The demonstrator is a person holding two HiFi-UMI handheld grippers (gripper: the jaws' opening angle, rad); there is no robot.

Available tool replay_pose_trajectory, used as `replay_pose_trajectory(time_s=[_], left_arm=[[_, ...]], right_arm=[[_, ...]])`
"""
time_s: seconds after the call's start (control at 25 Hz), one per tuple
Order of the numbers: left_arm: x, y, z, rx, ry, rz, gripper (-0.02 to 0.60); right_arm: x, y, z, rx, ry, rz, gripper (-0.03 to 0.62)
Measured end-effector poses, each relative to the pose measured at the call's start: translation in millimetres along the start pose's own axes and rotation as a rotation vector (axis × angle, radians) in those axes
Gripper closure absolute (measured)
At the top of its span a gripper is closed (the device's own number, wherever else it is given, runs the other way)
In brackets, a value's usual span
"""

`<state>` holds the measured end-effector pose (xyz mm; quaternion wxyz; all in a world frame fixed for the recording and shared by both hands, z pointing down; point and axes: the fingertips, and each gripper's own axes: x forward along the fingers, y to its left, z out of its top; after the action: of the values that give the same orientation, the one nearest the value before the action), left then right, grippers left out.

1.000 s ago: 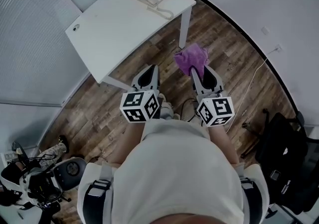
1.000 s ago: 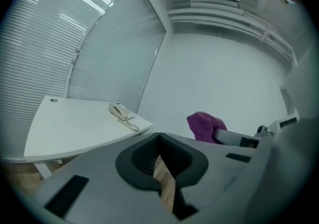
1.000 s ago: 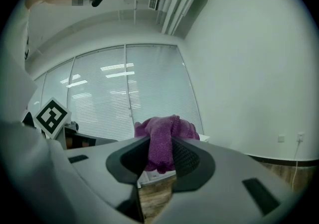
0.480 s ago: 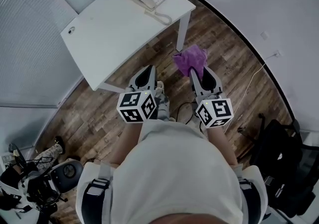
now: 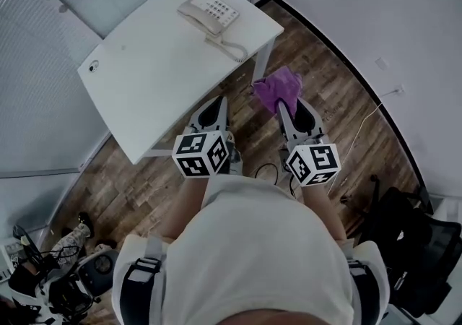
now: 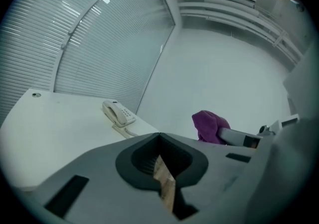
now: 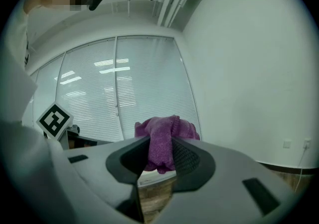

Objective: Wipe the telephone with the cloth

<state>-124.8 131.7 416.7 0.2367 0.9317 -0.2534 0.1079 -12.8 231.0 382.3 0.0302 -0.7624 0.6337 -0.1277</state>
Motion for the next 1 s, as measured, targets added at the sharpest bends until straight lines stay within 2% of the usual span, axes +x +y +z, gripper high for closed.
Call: replay_pose_trajectory(time_s=[0.4,0.76,1.0], left_arm=[[69.1,61.1,57.7,-0.016,-0.008,0.002,0.560],[111.5,121.9,91.3,-0.041,-0.015,0.037,0.560],[132.3,148.4,110.8,-0.061,-0.027,0.039,0.560]], right_arm=[[107.6,-3.2,30.9,-0.015,0.001,0.029,0.464],[187.5,-3.7,41.9,-0.025,0.005,0.043,0.464],[234.2,-1.2,48.8,-0.035,0.000,0.063,0.464]])
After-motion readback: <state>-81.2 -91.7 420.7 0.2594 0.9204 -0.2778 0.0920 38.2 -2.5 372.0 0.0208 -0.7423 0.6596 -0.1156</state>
